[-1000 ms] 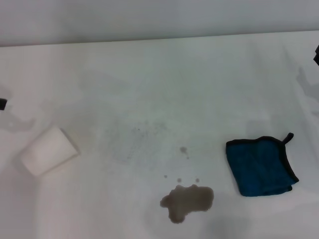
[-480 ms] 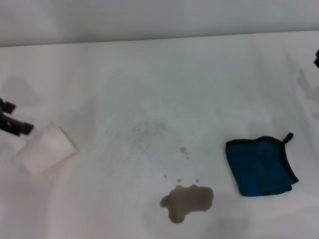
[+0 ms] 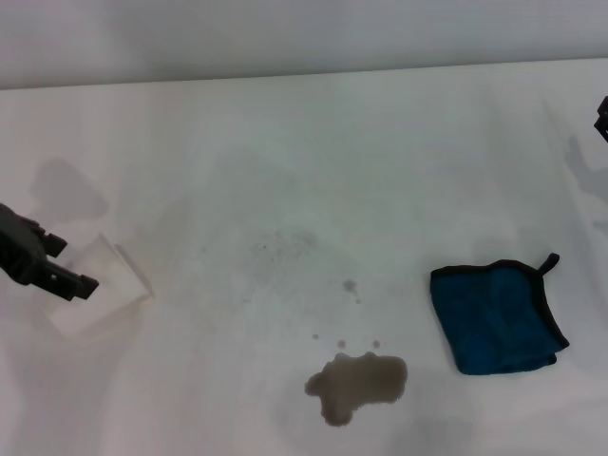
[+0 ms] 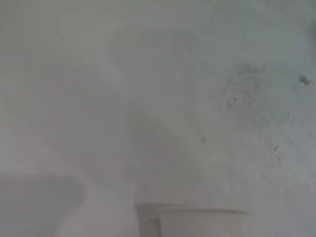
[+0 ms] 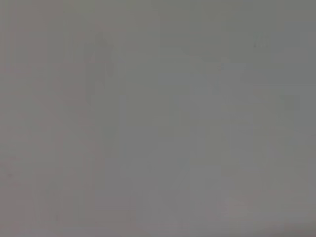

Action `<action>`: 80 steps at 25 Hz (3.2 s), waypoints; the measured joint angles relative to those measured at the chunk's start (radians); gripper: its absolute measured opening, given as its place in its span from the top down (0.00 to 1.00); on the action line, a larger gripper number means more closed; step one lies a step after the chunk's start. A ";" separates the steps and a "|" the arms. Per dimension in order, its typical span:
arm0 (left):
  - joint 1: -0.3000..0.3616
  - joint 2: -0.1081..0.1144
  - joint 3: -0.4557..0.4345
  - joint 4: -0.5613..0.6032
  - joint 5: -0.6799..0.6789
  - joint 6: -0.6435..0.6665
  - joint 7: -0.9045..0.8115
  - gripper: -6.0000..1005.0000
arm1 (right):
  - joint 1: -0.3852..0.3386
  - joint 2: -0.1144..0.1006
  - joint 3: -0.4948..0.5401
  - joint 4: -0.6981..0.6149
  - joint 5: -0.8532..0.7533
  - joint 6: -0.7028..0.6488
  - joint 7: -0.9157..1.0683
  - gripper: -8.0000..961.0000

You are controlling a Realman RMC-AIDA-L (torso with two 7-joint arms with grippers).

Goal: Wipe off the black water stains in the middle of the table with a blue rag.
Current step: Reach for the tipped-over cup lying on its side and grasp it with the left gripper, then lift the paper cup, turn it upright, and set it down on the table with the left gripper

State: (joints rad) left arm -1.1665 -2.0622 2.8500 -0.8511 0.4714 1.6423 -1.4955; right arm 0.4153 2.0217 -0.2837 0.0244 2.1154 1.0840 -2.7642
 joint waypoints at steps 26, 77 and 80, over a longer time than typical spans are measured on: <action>0.012 -0.010 -0.002 0.216 0.064 -0.160 -0.101 0.13 | -0.010 -0.006 -0.011 -0.009 -0.006 0.001 0.008 0.09; 0.250 -0.015 -0.004 0.387 -0.826 -0.221 0.359 0.38 | -0.003 -0.008 -0.019 -0.050 -0.008 -0.001 -0.001 0.09; 0.309 -0.015 -0.005 0.449 -0.897 -0.229 0.467 0.38 | -0.003 -0.008 -0.035 -0.055 -0.009 0.003 -0.001 0.09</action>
State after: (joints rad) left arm -0.8572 -2.0776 2.8454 -0.4019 -0.4257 1.4129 -1.0287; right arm 0.4126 2.0140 -0.3187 -0.0308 2.1067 1.0873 -2.7654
